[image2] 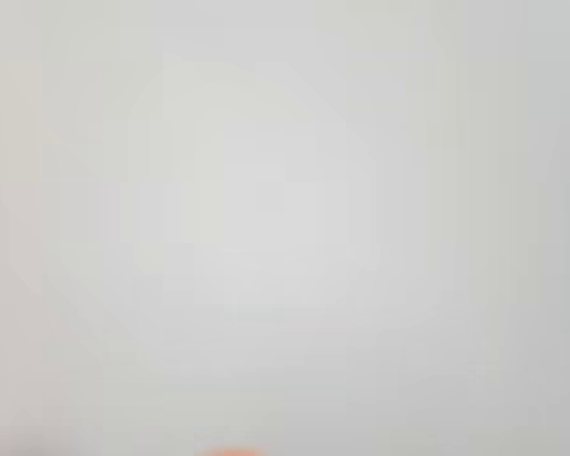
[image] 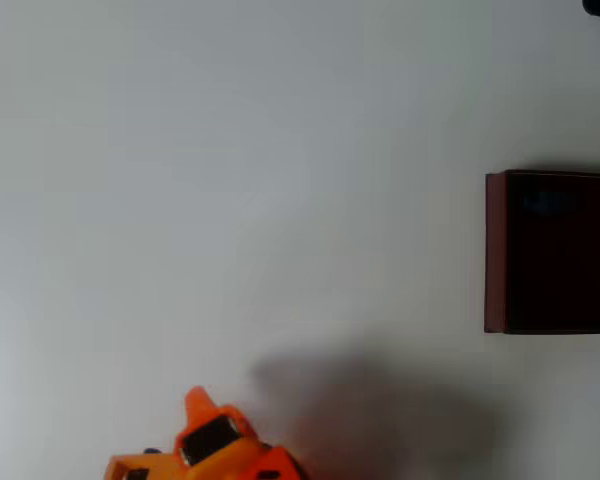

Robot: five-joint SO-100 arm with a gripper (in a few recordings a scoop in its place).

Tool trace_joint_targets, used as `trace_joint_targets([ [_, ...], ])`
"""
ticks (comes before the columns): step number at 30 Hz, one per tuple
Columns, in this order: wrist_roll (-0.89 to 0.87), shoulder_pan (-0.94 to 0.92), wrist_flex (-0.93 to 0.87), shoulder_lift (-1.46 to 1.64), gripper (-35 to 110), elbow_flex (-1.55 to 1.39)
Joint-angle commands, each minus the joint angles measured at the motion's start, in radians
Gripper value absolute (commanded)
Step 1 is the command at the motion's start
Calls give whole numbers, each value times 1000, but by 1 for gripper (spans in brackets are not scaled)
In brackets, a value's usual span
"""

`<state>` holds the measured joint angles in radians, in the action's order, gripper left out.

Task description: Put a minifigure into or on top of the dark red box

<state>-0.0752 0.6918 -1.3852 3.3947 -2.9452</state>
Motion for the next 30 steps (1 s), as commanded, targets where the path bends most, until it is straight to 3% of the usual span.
trace_joint_targets([
  [1,149,117,86,17,0,-89],
  [9,187,215,29,17,1,-77],
  [13,213,238,29,17,9,-77],
  [30,239,258,34,17,3,-78],
])
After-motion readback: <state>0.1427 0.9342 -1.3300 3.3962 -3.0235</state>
